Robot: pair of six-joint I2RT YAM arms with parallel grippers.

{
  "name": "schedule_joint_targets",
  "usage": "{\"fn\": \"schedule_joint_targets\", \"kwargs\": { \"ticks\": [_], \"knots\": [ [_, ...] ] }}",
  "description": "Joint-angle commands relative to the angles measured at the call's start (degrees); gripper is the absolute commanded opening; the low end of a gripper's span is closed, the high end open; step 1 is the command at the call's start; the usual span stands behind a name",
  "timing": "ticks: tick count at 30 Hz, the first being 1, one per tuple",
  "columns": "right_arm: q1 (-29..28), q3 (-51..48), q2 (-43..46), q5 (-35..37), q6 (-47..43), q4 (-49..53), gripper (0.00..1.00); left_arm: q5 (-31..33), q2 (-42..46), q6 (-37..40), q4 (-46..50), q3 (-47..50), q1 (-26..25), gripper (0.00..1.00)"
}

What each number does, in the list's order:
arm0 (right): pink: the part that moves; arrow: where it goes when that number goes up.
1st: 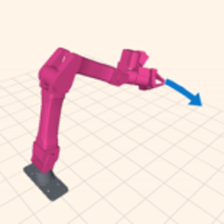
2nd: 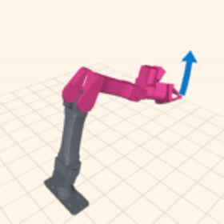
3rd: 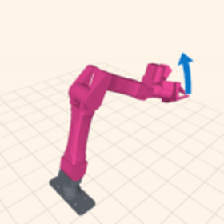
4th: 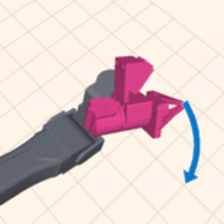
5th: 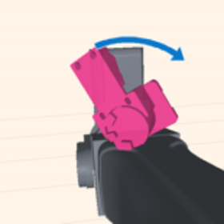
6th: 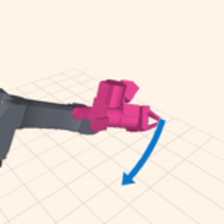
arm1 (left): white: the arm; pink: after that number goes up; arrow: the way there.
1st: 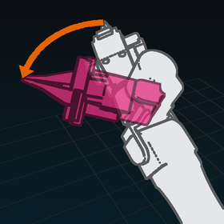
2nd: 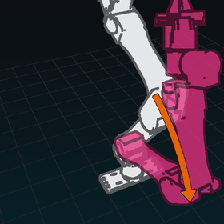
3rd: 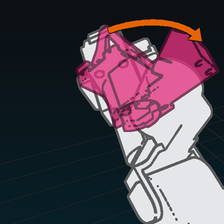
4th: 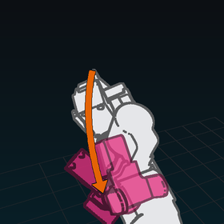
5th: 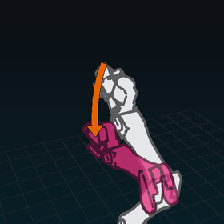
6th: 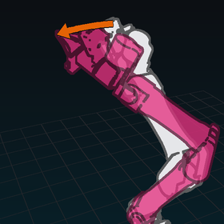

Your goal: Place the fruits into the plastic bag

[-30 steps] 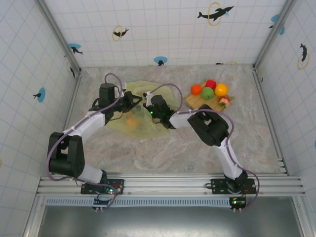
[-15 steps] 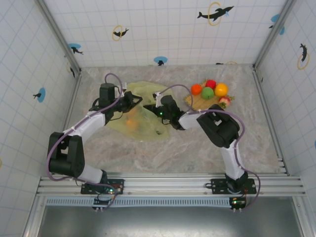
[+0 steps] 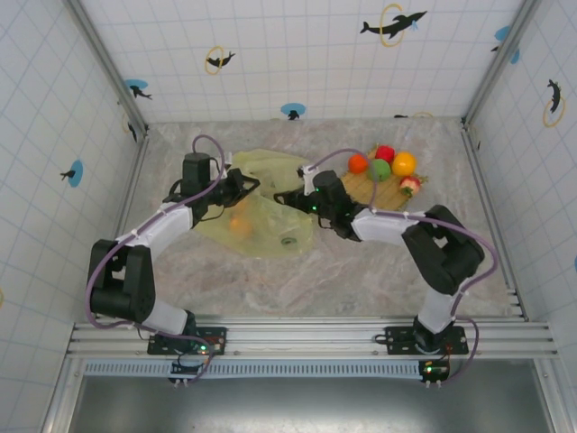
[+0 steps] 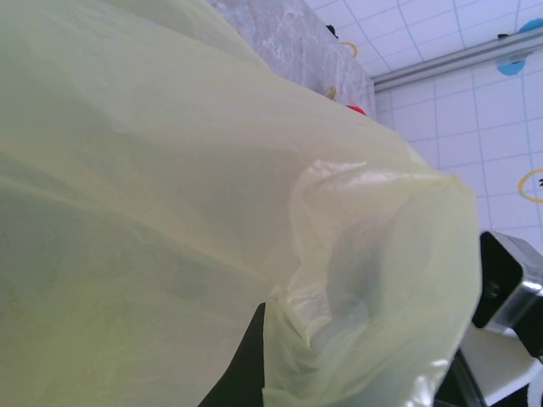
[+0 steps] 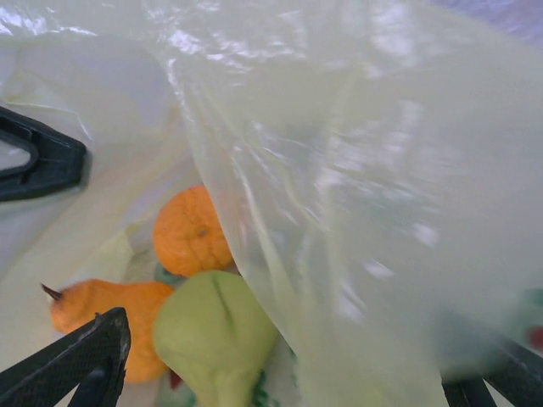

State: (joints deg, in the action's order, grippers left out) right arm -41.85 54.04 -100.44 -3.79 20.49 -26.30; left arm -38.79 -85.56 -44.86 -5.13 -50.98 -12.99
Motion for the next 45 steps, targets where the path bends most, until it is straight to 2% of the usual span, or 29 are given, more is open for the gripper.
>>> {"fn": "schedule_joint_targets", "kwargs": {
  "ticks": [1,9,15,18,23,30,37,45],
  "knots": [
    [0.8,-3.7,5.5,4.3,-3.7,3.3,0.94,-0.1,-0.7,1.9,0.9,-0.3,0.7,0.00],
    [2.4,-11.5,16.4,9.2,-5.6,3.3,0.94,-0.1,-1.3,2.8,1.2,-0.5,0.8,0.00],
    [4.0,-14.5,22.4,20.1,-7.8,6.4,0.95,-2.2,-2.3,2.7,1.2,-1.0,0.7,0.00],
    [6.4,-14.2,23.0,23.4,-9.5,9.7,0.96,-3.4,-2.7,2.8,1.5,-1.5,0.8,0.00],
    [10.8,-12.9,22.1,27.7,-12.7,14.8,0.97,-3.4,-2.5,2.8,1.5,-1.5,0.8,0.00],
    [18.9,-7.4,16.5,27.6,-14.5,21.4,0.98,-3.7,-2.4,2.6,1.5,-1.4,0.8,0.00],
    [21.9,-0.4,10.4,37.0,-18.3,30.5,0.99,-3.8,-2.2,2.1,1.4,-1.5,0.8,0.00],
    [28.4,5.7,3.6,35.7,-18.0,37.6,1.00,-4.0,-1.8,1.8,1.2,-1.5,0.8,0.00]
  ]
}}
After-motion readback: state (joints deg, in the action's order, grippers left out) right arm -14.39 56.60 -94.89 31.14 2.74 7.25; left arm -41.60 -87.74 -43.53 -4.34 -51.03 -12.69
